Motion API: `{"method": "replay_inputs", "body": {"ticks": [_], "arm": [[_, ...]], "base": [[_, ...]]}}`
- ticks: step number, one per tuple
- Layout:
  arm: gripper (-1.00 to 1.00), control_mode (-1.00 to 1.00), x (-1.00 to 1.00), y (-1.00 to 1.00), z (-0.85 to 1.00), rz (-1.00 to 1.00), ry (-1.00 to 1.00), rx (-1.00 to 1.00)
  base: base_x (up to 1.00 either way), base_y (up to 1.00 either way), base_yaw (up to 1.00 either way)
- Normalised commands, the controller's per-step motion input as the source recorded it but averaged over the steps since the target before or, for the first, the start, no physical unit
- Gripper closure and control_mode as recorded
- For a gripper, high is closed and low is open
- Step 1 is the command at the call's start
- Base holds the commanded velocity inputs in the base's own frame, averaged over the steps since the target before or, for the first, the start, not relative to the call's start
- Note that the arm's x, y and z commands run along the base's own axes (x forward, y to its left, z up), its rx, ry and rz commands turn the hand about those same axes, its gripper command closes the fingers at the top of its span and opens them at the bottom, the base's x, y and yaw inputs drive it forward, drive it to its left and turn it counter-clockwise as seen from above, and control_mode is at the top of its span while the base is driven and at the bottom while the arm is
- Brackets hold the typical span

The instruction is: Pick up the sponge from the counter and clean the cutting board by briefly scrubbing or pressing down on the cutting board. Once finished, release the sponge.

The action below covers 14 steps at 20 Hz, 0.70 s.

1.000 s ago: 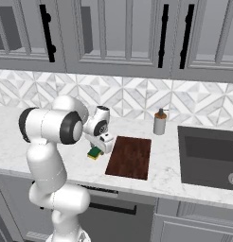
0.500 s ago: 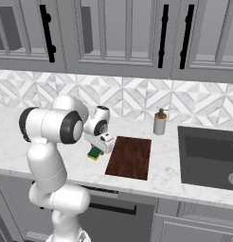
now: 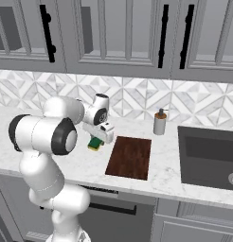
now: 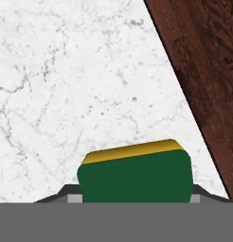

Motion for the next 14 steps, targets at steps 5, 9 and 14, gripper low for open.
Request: {"method": "replay_inputs", "body": {"ticks": [5, 9, 14], "arm": [[1.0, -1.0, 0.08, -0.78, 0.24, 0.38, 0.0, 0.09], [1.0, -1.0, 0.0, -0.6, -0.02, 0.5, 0.0, -0.14], [1.0, -1.0, 0.29, -0.18, 0.0, 0.35, 0.01, -0.03]], "base": [[0.0, 0.0, 0.0], [0.0, 0.0, 0.0], [0.0, 0.0, 0.0]]}}
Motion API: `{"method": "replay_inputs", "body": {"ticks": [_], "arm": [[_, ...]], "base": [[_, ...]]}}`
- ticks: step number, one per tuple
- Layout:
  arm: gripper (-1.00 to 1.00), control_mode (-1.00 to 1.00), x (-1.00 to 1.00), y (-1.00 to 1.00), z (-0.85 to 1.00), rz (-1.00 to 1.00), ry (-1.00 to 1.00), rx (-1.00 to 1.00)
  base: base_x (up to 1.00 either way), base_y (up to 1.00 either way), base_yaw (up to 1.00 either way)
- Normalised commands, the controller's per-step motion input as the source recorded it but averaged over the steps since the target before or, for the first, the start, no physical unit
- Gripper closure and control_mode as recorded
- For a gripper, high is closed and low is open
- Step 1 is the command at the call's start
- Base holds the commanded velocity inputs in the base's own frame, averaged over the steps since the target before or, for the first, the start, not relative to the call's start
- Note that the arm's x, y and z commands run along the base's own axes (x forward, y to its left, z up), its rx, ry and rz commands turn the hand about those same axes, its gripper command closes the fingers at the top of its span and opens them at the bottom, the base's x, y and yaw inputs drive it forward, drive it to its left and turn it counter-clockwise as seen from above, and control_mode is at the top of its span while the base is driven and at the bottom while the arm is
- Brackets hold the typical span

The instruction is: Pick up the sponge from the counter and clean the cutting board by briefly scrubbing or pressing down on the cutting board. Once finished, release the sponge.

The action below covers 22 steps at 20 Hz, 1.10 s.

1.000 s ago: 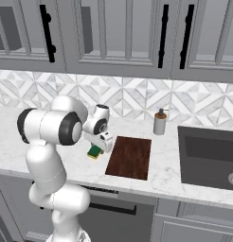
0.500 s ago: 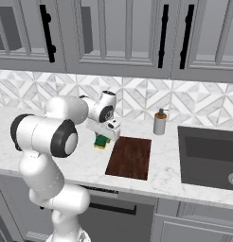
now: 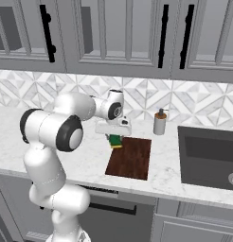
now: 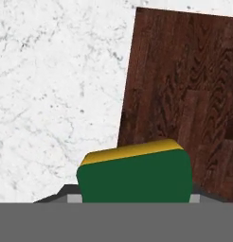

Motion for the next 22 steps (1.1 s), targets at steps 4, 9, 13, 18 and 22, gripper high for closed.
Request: {"method": "replay_inputs", "body": {"ticks": [4, 9, 13, 18, 22], "arm": [[1.0, -1.0, 0.13, 0.0, -0.21, 0.15, -0.01, 0.0], [1.0, -1.0, 0.26, 0.0, -0.4, 0.0, -0.07, 0.01], [1.0, -1.0, 0.5, 0.0, -0.43, 0.0, -0.03, 0.03], [1.0, -1.0, 0.41, -0.1, -0.44, 0.0, 0.0, 0.01], [1.0, -1.0, 0.26, -0.27, -0.47, 0.0, 0.0, 0.0]], "base": [[0.0, 0.0, 0.0], [0.0, 0.0, 0.0], [0.0, 0.0, 0.0], [0.0, 0.0, 0.0], [0.0, 0.0, 0.0]]}}
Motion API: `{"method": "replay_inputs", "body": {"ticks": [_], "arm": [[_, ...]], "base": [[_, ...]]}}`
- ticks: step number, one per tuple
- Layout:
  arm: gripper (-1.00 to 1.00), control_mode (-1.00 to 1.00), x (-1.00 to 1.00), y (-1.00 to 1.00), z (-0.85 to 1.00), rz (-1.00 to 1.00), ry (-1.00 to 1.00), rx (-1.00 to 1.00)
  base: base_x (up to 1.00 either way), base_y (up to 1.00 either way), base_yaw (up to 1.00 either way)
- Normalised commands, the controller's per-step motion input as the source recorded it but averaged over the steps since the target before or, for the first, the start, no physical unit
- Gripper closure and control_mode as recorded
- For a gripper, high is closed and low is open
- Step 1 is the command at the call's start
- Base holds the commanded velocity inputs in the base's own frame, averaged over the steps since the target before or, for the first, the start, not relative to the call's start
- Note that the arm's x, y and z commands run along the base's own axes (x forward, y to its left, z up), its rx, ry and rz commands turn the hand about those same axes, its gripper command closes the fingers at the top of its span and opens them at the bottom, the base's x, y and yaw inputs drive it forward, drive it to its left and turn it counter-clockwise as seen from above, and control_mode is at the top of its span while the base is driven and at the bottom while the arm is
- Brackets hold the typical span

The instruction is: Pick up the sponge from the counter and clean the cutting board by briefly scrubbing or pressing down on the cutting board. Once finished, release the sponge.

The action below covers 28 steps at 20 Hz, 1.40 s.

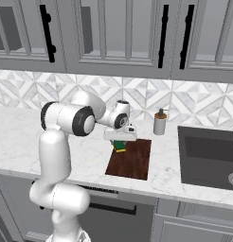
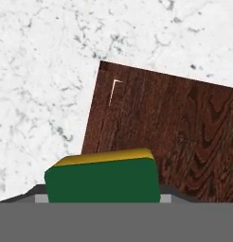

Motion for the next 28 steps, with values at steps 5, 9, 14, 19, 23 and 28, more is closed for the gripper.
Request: {"method": "replay_inputs", "body": {"ticks": [5, 9, 14, 19, 23, 28], "arm": [[1.0, -1.0, 0.15, -0.35, -0.34, 0.0, 0.0, 0.03], [1.0, -1.0, 0.1, -0.43, -0.21, 0.0, 0.0, 0.04], [1.0, -1.0, 0.0, -0.49, -0.04, 0.0, 0.0, 0.01], [1.0, -1.0, -0.17, -0.65, -0.01, 0.02, 0.0, 0.0], [1.0, -1.0, -0.16, -0.69, -0.12, 0.03, 0.0, 0.0], [1.0, -1.0, -0.01, -0.64, -0.11, 0.01, 0.0, 0.0]], "base": [[0.0, 0.0, 0.0], [0.0, 0.0, 0.0], [0.0, 0.0, 0.0], [0.0, 0.0, 0.0], [0.0, 0.0, 0.0], [0.0, 0.0, 0.0]]}}
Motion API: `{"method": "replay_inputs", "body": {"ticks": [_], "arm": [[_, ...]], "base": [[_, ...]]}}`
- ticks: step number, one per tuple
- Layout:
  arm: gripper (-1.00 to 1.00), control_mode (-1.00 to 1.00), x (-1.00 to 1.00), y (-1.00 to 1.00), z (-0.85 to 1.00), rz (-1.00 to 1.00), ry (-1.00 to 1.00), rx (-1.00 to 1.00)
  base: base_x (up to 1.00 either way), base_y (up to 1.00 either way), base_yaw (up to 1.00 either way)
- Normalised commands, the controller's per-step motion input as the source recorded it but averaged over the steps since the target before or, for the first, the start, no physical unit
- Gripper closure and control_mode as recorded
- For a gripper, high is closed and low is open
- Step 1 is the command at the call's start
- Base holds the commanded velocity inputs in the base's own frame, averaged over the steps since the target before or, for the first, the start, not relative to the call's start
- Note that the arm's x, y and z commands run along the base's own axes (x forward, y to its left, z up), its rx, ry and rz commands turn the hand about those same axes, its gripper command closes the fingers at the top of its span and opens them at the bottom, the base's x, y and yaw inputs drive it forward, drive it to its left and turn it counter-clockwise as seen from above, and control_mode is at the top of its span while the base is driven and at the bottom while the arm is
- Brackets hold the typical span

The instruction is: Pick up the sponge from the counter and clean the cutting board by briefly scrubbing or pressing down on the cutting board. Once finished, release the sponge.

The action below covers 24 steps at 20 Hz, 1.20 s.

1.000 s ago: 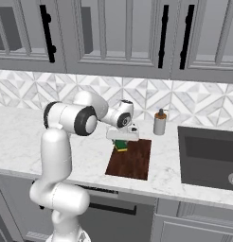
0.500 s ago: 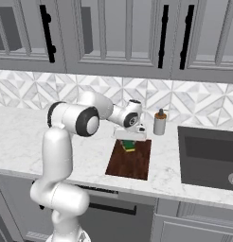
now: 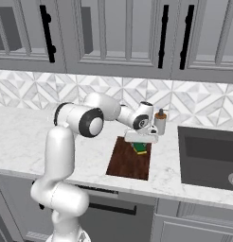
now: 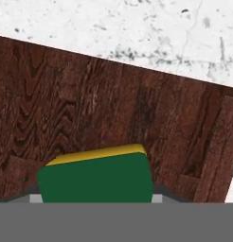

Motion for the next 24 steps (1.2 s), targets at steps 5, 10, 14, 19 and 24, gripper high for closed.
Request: {"method": "replay_inputs", "body": {"ticks": [5, 10, 14, 19, 24], "arm": [[1.0, -1.0, 0.0, -0.61, -0.02, 0.0, 0.0, 0.0], [1.0, -1.0, -0.41, -0.2, -0.04, 0.0, -0.06, 0.09], [1.0, -1.0, -0.77, 0.05, -0.04, 0.0, -0.17, 0.05], [1.0, -1.0, 0.0, 0.15, -0.11, 0.0, -0.03, 0.01], [1.0, -1.0, 0.15, 0.56, -0.02, -0.02, 0.0, -0.11]], "base": [[0.0, 0.0, 0.0], [0.0, 0.0, 0.0], [0.0, 0.0, 0.0], [0.0, 0.0, 0.0], [0.0, 0.0, 0.0]]}}
